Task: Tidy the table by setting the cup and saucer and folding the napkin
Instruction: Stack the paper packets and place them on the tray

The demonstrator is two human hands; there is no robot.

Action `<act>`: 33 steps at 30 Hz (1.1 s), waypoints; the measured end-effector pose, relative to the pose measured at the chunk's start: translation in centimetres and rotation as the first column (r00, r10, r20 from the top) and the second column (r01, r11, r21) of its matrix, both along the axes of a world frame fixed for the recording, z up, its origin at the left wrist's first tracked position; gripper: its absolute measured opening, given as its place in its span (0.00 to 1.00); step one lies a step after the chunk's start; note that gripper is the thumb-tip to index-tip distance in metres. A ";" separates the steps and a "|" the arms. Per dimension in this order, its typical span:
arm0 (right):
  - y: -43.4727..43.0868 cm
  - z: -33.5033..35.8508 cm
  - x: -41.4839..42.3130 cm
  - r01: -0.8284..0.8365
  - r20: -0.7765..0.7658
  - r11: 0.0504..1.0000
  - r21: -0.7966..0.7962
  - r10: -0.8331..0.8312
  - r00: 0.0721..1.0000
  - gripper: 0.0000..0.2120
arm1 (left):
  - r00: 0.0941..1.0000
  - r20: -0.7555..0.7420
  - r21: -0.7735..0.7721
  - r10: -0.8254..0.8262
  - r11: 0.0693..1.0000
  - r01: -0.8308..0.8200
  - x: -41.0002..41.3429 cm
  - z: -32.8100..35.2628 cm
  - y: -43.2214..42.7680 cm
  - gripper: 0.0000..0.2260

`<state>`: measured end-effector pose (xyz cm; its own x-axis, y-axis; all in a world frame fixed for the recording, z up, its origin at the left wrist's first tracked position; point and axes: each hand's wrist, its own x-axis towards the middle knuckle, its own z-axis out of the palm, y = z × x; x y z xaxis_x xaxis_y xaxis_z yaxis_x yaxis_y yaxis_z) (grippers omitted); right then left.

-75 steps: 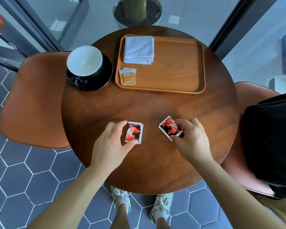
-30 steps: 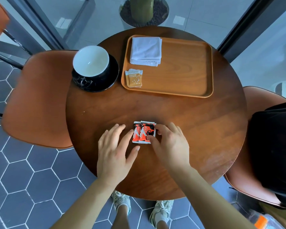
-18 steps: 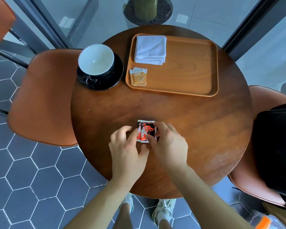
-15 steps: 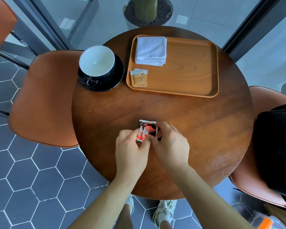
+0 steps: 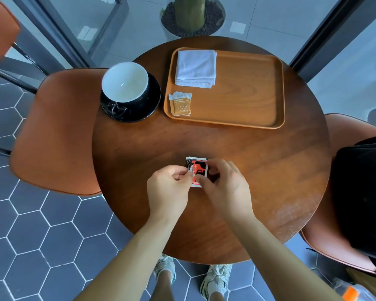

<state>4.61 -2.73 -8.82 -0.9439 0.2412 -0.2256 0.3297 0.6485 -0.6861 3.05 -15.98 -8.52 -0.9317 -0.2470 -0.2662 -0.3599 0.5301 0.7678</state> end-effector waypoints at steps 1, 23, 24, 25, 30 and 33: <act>0.2 0.1 -0.1 0.036 0.003 0.998 -0.049 -0.036 0.999 0.15 | 1.000 -0.013 0.038 0.005 0.999 -0.004 0.0 0.0 0.0 0.06; 3.4 2.2 -16.3 0.365 0.024 0.906 -0.214 -0.368 0.929 0.05 | 0.713 -0.146 -0.674 -0.686 0.596 0.436 -8.5 -4.6 -5.4 0.19; 3.2 2.0 -17.1 0.357 0.043 0.915 -0.190 -0.356 0.934 0.06 | 0.715 -0.153 -0.670 -0.682 0.603 0.432 -8.6 -4.6 -5.5 0.19; 3.0 1.7 -17.7 0.346 0.060 0.924 -0.162 -0.341 0.938 0.05 | 0.715 -0.155 -0.670 -0.681 0.605 0.430 -8.7 -4.6 -5.5 0.19; 2.4 1.2 -18.9 0.287 0.095 0.957 -0.049 -0.282 0.955 0.02 | 0.716 -0.150 -0.678 -0.682 0.598 0.428 -8.6 -4.6 -5.4 0.19; 2.3 1.2 -18.8 0.258 0.109 0.965 -0.049 -0.251 0.962 0.03 | 0.725 -0.147 -0.679 -0.673 0.601 0.421 -8.7 -4.7 -5.4 0.18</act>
